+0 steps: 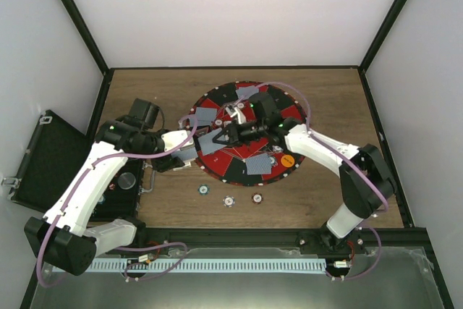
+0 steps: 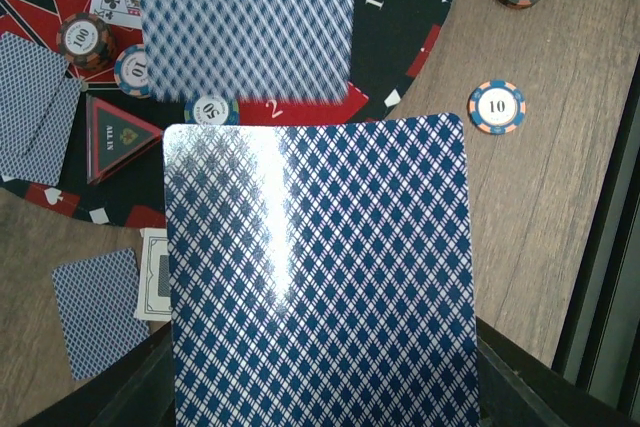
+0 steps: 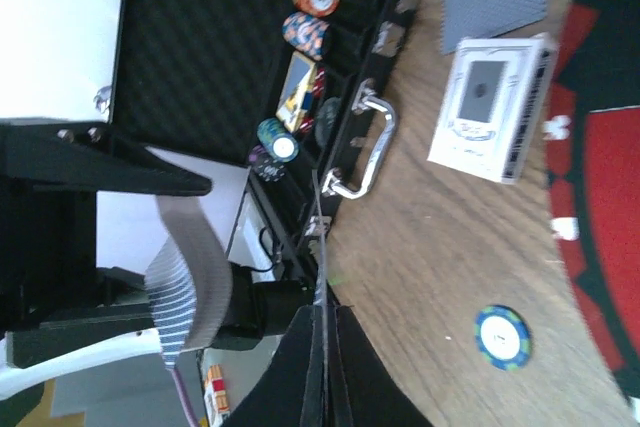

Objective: Distribute texas hold em gaming equipment

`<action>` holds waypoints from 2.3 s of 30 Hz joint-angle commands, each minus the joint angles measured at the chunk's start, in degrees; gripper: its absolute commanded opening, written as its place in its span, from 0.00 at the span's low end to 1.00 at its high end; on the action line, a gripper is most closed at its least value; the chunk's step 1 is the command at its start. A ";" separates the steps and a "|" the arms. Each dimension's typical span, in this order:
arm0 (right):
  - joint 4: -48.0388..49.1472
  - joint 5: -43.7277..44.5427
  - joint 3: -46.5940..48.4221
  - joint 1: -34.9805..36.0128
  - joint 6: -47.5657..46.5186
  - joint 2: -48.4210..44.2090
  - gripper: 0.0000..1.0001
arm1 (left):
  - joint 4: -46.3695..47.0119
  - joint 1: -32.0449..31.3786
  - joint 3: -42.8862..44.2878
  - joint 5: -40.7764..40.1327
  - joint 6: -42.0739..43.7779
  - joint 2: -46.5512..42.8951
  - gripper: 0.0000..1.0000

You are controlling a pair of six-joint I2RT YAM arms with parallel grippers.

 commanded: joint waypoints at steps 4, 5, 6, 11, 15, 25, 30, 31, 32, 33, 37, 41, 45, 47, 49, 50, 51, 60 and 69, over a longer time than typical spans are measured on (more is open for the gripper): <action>-14.72 4.04 7.11 -7.19 -10.75 -2.84 0.01 | 1.42 -0.10 0.03 1.72 0.32 -0.60 0.06; -17.51 6.34 9.12 -7.88 -13.15 -2.22 0.01 | 1.33 -0.07 -0.01 1.68 0.24 -0.60 0.05; -20.70 10.35 11.50 -8.18 -15.85 -1.19 0.01 | 1.33 -0.07 -0.03 1.66 0.23 -0.72 0.05; -31.22 36.03 21.40 -8.10 -27.80 6.52 0.01 | 1.21 -0.10 -0.13 1.36 0.07 -0.76 0.05; -28.26 58.92 23.15 -5.16 -37.23 10.66 0.01 | 1.10 -0.07 -0.25 0.99 -0.07 -0.80 0.05; 17.25 86.46 3.04 5.46 -83.05 14.11 0.01 | 0.78 -0.10 0.03 0.70 -0.54 -0.81 0.05; 15.18 86.05 2.38 5.49 -83.92 18.90 0.01 | 0.87 -0.10 -0.18 0.53 -0.65 -1.15 0.05; 15.33 86.38 1.92 5.49 -83.84 19.33 0.01 | 0.83 -0.10 -0.18 0.52 -0.64 -1.14 0.05; 15.36 86.27 1.33 5.44 -83.83 19.52 0.01 | 0.75 -0.10 -0.12 0.49 -0.64 -1.13 0.05; 15.24 85.78 0.79 5.40 -83.69 19.59 0.01 | 0.78 -0.10 -0.06 0.46 -0.60 -1.14 0.05; 11.69 84.58 0.86 5.30 -81.22 19.53 0.08 | 0.81 -0.05 0.21 0.65 -0.55 -0.87 0.05; 1.17 82.46 4.55 5.31 -72.68 18.85 0.45 | 1.13 -0.08 0.44 0.85 -0.68 -0.86 0.06; -2.91 79.72 4.55 5.31 -67.59 16.36 0.58 | 1.21 -0.09 0.58 1.50 -0.73 -0.74 0.06; -4.47 79.47 4.28 5.30 -65.90 15.28 0.61 | 1.03 -0.09 0.67 1.65 -0.73 -0.74 0.06; -5.69 79.18 4.01 5.28 -64.13 13.79 0.63 | 1.02 -0.07 0.60 1.73 -0.61 -0.95 0.06; -6.17 78.79 3.99 5.30 -63.24 12.78 0.65 | 1.00 -0.08 0.59 1.74 -0.56 -0.95 0.06; -6.70 78.40 3.96 5.23 -62.36 11.72 0.67 | 1.02 -0.09 0.60 1.75 -0.52 -0.96 0.06; -13.87 74.40 4.48 5.22 -54.55 3.65 0.84 | 0.91 -0.10 1.12 2.44 -0.55 -0.87 0.06; -12.03 47.39 6.17 0.65 -23.57 -12.76 1.00 | 0.93 -0.10 1.62 2.98 -0.82 -0.69 0.06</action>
